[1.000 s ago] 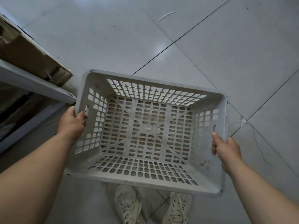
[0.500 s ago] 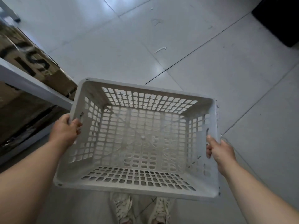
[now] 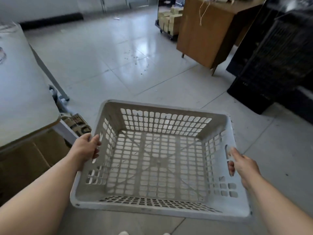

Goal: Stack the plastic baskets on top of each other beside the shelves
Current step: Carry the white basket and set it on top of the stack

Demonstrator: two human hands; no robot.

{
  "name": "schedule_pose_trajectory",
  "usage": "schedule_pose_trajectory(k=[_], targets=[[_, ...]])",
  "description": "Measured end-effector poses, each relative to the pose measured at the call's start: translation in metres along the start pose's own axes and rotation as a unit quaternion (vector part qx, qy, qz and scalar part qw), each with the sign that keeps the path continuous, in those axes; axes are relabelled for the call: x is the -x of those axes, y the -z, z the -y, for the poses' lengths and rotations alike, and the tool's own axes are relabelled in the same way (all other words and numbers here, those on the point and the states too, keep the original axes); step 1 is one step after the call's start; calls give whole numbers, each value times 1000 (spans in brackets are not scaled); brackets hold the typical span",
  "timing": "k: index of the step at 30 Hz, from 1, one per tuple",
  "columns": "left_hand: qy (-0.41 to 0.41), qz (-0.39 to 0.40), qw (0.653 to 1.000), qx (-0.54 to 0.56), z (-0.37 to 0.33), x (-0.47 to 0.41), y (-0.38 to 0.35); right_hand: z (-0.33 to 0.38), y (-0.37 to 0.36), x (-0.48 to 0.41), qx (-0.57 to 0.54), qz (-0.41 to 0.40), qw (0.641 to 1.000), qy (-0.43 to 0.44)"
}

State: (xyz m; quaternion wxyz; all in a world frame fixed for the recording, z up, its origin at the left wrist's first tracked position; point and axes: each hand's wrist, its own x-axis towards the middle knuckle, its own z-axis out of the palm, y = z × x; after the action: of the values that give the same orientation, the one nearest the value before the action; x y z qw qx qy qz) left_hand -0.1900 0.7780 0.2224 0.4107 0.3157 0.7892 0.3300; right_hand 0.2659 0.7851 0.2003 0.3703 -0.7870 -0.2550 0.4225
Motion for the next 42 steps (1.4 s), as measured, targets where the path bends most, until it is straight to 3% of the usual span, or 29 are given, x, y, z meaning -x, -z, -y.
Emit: schedule_pose_trajectory(k=[9, 17, 42], targets=[[-6, 17, 998, 61, -96, 84, 19, 104, 99, 49, -39, -2, 999, 28], [-75, 10, 995, 58, -177, 101, -6, 160, 152, 59, -43, -34, 998, 37], [-218, 142, 965, 14, -520, -114, -191, 357, 168, -116, -134, -245, 960, 5]])
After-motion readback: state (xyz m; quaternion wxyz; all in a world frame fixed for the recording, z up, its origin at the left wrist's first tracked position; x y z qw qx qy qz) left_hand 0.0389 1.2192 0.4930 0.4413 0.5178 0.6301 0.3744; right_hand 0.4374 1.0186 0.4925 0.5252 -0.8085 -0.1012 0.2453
